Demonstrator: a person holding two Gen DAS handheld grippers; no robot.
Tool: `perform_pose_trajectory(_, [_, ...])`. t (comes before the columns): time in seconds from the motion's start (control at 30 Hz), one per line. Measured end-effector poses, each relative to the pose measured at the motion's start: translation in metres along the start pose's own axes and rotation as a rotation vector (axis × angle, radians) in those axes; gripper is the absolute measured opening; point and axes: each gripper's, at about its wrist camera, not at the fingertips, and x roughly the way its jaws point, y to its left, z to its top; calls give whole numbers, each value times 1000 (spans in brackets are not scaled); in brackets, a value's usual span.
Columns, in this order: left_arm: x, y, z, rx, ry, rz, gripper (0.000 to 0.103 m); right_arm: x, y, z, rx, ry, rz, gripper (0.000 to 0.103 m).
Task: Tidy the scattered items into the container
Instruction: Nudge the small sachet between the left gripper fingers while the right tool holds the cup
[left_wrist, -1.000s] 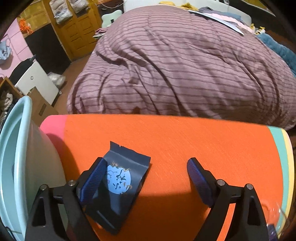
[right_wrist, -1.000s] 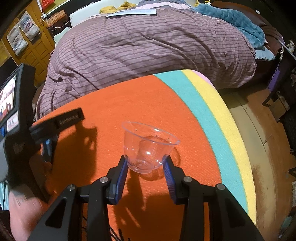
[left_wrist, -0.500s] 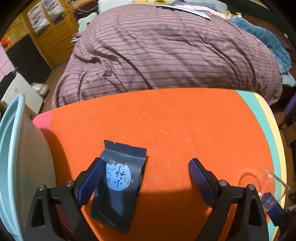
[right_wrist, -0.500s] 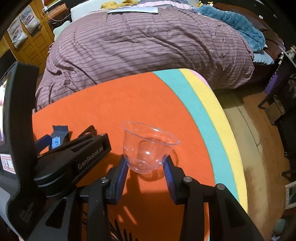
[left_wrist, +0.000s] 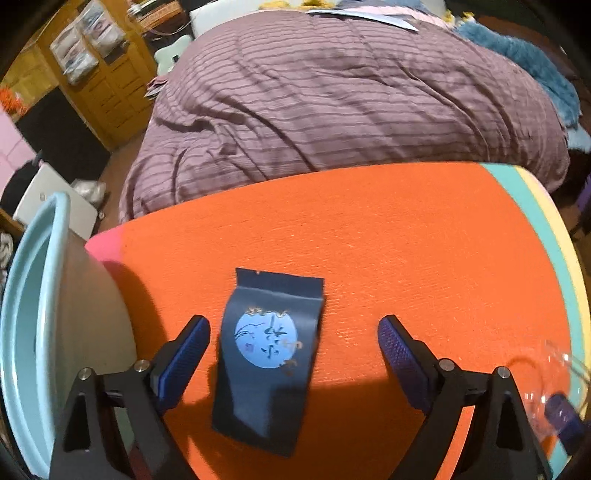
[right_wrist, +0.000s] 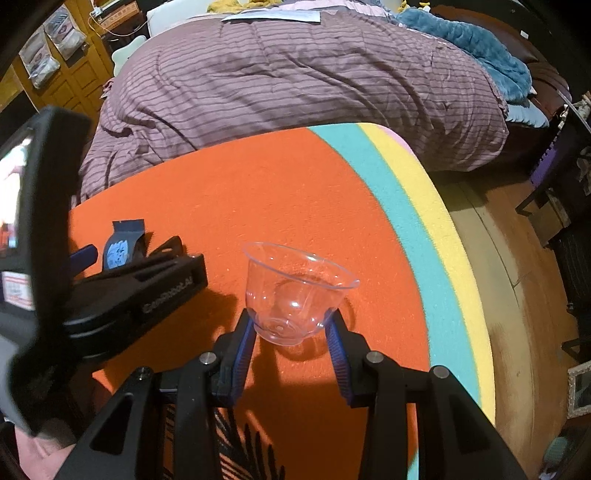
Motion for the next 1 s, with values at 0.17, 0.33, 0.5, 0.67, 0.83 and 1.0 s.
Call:
perform_pose_trajectory(0.17, [5,11,0,-79,29,-66,95,-5,4,-7,-25,2,12,41])
perform_pose_trajectory(0.33, [3,6,-8,-46,70,-169,95,-6,-3,-9,-19,8,3,41])
perform_pose_trajectory(0.5, [-6,-5,-19,12,84,-202,95,-7,-10,-14,-8,16,-14,41])
perform_pose_trajectory(0.67, [-17,-21,-34,138,80,-252,95,-11,-12,-21,-10,21,-30,41])
perform_pose_trajectory(0.83, [-21,-22,-42,206,63,-281,95,-14,-15,-34,-10,29,-41,41])
perform_pose_trajectory(1.0, [-15,-12,-27,141,72,-231,95,-14,-21,-43,5,35,-47,41])
